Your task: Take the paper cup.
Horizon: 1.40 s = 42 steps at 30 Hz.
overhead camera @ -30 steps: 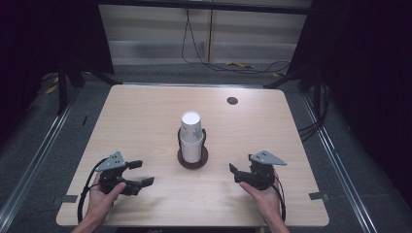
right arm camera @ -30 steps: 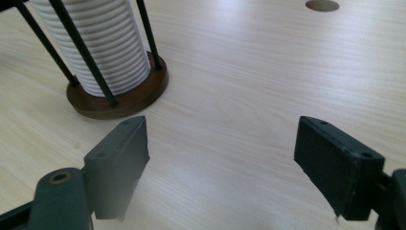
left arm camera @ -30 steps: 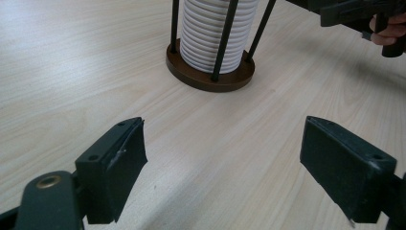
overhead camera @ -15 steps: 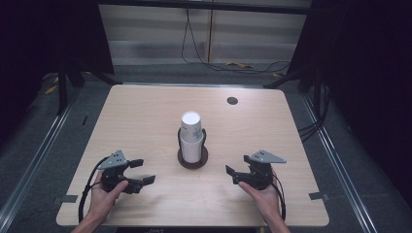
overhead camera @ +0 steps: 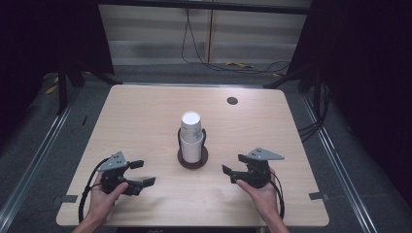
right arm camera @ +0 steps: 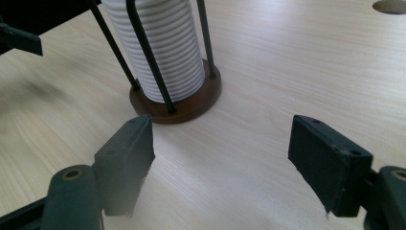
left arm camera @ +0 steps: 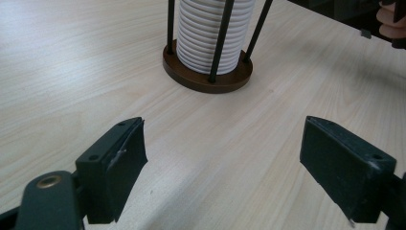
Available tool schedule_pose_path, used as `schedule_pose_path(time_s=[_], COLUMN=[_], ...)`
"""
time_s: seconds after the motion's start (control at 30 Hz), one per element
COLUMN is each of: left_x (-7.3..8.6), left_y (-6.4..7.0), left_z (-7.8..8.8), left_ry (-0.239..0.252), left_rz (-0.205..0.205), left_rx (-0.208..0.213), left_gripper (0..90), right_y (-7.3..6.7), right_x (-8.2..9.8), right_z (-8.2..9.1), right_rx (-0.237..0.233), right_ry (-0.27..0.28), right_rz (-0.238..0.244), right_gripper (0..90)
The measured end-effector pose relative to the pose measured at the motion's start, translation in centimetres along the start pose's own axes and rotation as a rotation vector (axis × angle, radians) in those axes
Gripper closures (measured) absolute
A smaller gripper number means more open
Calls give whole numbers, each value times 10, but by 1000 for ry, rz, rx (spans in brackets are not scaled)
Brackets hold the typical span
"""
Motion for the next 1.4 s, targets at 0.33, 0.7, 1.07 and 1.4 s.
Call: schedule_pose_path(time_s=[0.33, 0.7, 1.07, 1.4], left_x=[0, 1, 0, 1], left_y=[1, 2, 2, 2], left_z=[0, -1, -1, -1], left_ry=[1, -9, -4, -6], left_rz=[-1, -8, -14, -15], left_rx=[5, 6, 14, 14], left_gripper=[160, 161, 162, 162], right_y=[-9, -9, -18, -28], right_x=[-16, -40, -68, -97], right_z=[-3, 2, -3, -18], right_rx=[-54, -62, -124, -153], right_ry=[7, 55, 68, 68], right_rz=[27, 34, 43, 67], right_gripper=[256, 264, 221, 206])
Point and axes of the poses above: each handheld gripper's, and its own axes: z roughly backward along the jaws, x roughly out of its underside, y roughly to its right, the point moved 3 cm from there along -z, roughly forward along the jaws, and after that the axes turned 7 degrees about -y, right-handed, at the moved point
